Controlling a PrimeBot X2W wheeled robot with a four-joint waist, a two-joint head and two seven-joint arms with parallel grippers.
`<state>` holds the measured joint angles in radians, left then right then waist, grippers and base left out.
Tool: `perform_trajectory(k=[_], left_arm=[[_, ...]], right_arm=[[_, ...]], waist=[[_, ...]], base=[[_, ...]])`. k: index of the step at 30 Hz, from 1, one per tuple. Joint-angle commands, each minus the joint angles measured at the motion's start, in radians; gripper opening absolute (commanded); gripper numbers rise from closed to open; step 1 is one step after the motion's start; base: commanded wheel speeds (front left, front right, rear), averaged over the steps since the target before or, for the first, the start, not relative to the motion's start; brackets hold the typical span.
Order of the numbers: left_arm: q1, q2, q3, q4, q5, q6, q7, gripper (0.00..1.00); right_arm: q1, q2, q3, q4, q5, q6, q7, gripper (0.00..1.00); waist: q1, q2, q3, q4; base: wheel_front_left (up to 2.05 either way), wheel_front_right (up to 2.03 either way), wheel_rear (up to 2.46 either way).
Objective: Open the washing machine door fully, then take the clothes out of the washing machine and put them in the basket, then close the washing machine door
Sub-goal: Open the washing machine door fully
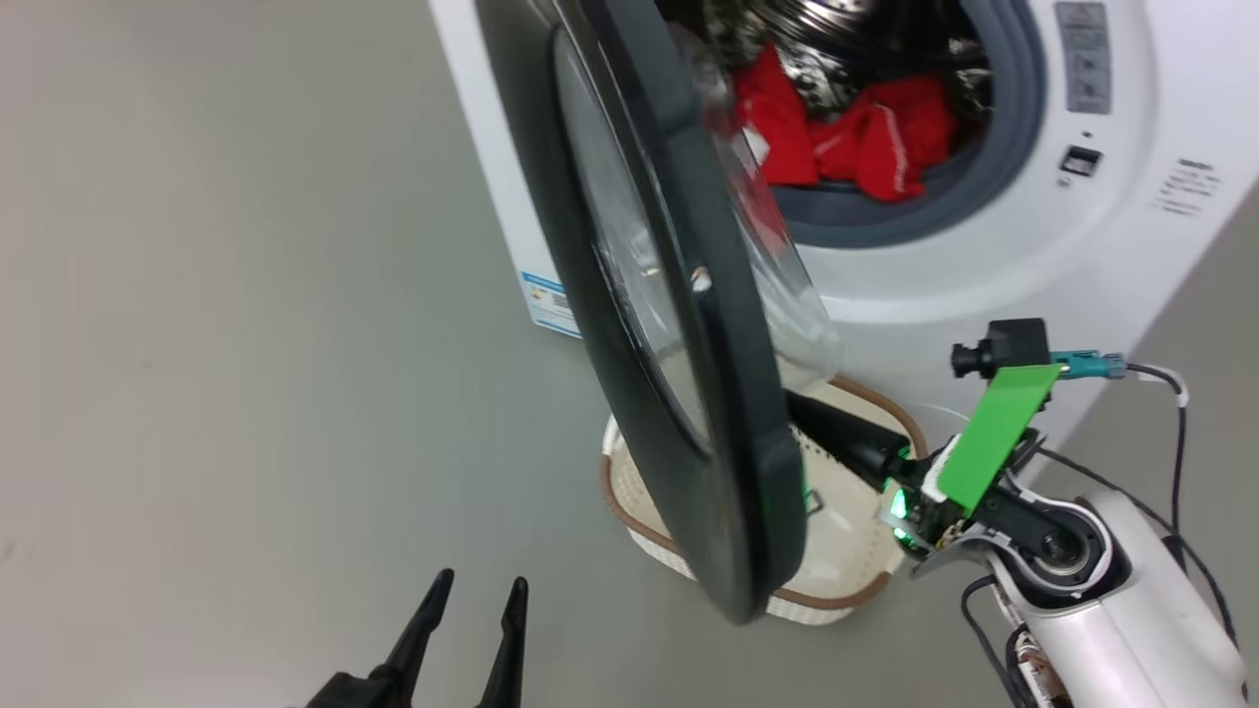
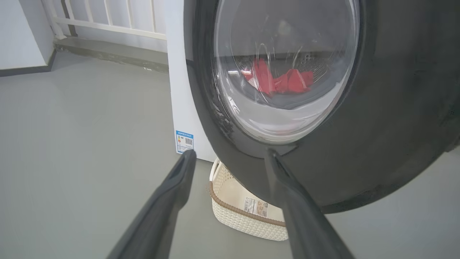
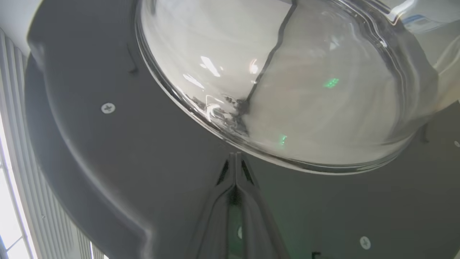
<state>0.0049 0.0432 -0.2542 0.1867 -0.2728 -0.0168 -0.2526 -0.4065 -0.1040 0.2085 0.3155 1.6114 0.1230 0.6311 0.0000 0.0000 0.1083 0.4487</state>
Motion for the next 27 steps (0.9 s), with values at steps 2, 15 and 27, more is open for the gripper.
perform_trajectory(k=[2,15,27], left_arm=[[0.006,0.007,0.040,-0.023,0.008,0.004,-0.009,1.00],[0.027,0.007,0.074,-0.058,0.004,0.021,-0.009,1.00],[0.028,0.007,0.082,-0.062,0.003,0.022,-0.009,1.00]], right_arm=[[0.007,0.028,0.032,-0.041,-0.003,0.008,0.013,0.00],[-0.009,0.052,0.124,-0.052,0.015,0.008,0.026,0.00],[-0.005,0.054,0.157,-0.054,0.009,0.008,-0.026,0.29]], waist=[[0.0000,0.0000,-0.031,0.056],[0.0000,0.0000,-0.026,0.080],[0.0000,0.0000,-0.029,0.077]], base=[[0.00,0.00,0.00],[0.00,0.00,0.00],[0.00,0.00,0.00]])
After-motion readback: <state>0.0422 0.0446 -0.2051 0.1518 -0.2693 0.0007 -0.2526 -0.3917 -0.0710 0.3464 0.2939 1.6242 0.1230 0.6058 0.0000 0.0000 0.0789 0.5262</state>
